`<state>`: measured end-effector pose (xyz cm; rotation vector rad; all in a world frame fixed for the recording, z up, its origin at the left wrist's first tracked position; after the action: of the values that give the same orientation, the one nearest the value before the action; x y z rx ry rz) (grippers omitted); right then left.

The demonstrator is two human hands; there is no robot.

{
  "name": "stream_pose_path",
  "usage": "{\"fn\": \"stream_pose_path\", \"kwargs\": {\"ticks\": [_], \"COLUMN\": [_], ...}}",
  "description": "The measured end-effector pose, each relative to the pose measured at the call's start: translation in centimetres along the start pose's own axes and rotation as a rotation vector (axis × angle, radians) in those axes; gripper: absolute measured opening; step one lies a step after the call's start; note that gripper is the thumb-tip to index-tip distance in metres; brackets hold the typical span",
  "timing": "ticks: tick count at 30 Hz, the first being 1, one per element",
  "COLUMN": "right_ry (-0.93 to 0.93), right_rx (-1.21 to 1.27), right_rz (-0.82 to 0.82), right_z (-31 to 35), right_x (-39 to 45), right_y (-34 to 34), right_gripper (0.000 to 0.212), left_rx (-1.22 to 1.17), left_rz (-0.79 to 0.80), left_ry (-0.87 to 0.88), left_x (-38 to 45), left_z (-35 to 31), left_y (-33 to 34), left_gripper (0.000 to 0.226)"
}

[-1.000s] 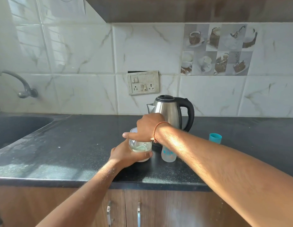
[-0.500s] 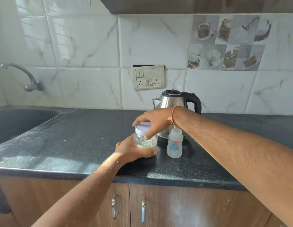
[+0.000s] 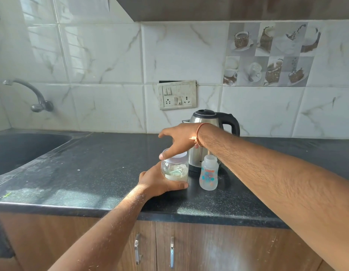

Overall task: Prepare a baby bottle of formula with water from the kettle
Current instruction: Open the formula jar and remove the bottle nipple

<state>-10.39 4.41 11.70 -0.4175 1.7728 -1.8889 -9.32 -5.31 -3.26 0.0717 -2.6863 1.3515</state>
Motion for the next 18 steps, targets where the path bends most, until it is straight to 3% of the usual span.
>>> {"fn": "stream_pose_path", "kwargs": {"ticks": [4,6,11,15,18], "right_ry": [-0.009,-0.026,0.009,-0.026,-0.009], "right_rx": [0.073,0.123,0.046,0.148,0.119], "right_rz": [0.058,0.095,-0.003,0.063,0.026], "right_z": [-0.22,-0.2,-0.31,-0.32,-0.28], "right_x": [0.18,0.09,0.16,0.43,0.19], "right_y": [0.54,0.7,0.4,0.8,0.25], "right_gripper": [0.083,0.085,0.081,0.072,0.072], "left_rx": [-0.01,-0.011,0.002,-0.017,-0.01], "left_rz": [0.002,-0.003,-0.01,-0.002,0.0], "left_ry": [0.011,0.016,0.028,0.03,0.022], "left_x": [-0.14,-0.13,-0.32,-0.17,-0.1], "left_z": [0.04,0.02,-0.39,-0.14,-0.14], "left_y": [-0.04,-0.08,-0.28,-0.12,-0.09], "left_gripper": [0.072,0.071,0.063,0.074,0.086]}}
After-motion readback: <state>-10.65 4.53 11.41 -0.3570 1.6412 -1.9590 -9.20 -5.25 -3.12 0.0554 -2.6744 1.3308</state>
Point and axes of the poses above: each hand's wrist, its own x-axis towards the middle knuckle, its own y-axis out of the palm, z = x × y, the point moved 8 cm from there along x, towards the middle knuckle, and after that the axes turned 7 degrees about x, right-handed, at the moved point
